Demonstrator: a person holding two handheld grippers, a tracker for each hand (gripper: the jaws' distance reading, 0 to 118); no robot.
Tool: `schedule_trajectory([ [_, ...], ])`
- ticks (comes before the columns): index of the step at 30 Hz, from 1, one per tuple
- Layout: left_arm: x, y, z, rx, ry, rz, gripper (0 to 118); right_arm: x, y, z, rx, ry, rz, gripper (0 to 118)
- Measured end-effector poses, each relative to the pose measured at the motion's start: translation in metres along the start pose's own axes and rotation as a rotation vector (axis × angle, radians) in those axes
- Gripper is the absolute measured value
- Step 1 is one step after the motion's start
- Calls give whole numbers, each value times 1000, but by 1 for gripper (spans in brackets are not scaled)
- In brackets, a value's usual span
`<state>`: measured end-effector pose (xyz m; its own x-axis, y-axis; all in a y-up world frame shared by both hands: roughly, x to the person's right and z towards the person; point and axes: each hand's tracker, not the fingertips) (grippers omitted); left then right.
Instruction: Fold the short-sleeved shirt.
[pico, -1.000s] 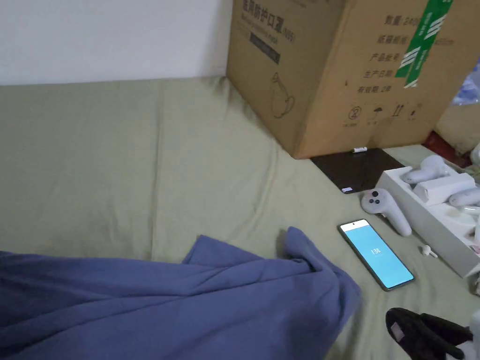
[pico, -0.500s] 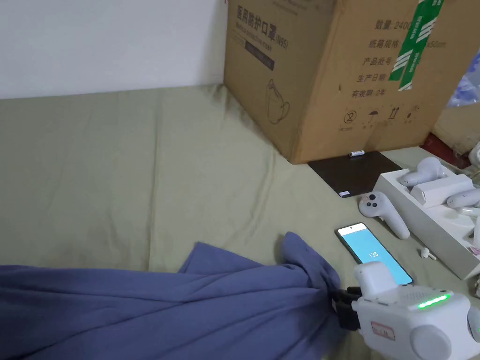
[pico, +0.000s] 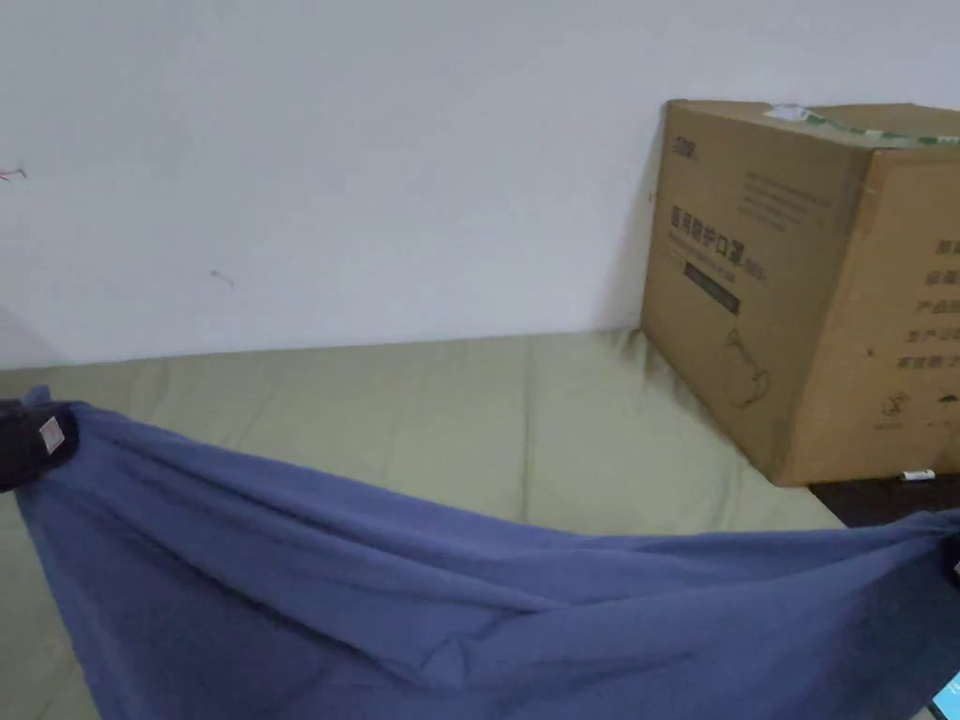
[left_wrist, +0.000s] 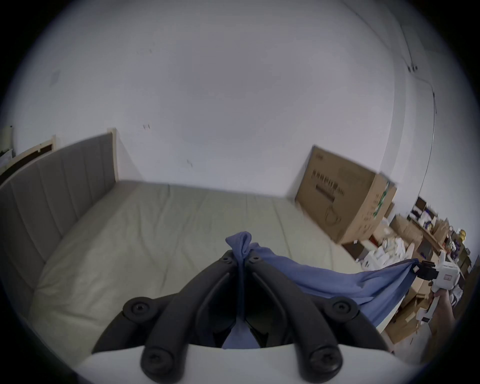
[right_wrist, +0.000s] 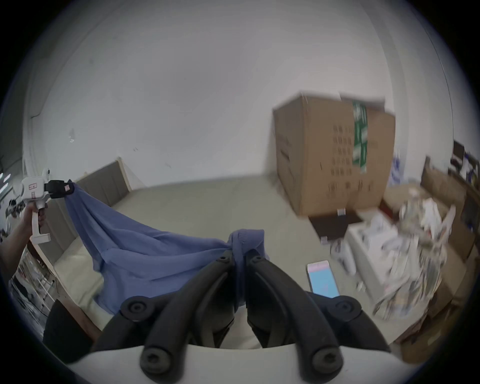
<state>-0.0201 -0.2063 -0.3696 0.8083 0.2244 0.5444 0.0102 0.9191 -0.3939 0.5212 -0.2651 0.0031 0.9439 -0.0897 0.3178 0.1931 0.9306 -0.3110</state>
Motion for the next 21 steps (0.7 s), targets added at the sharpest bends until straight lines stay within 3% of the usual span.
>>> schedule_trajectory([
  [4, -18, 49, 48, 86, 86, -31, 3, -23, 66, 28, 84, 53, -13, 7],
  [8, -49, 87, 63, 139, 118, -11, 3, -41, 122, 19, 119, 53, 106, 7],
  [11, -62, 109, 56, 172, 143, -3, 3, -52, 155, -12, 127, 41, 188, 7],
  [16, -41, 124, 19, 155, 225, 0, 3, -78, 192, -90, 129, 0, 251, 7],
  [21, -65, 151, -36, 190, 260, 55, 3, -87, 222, -170, 139, -22, 241, 7],
])
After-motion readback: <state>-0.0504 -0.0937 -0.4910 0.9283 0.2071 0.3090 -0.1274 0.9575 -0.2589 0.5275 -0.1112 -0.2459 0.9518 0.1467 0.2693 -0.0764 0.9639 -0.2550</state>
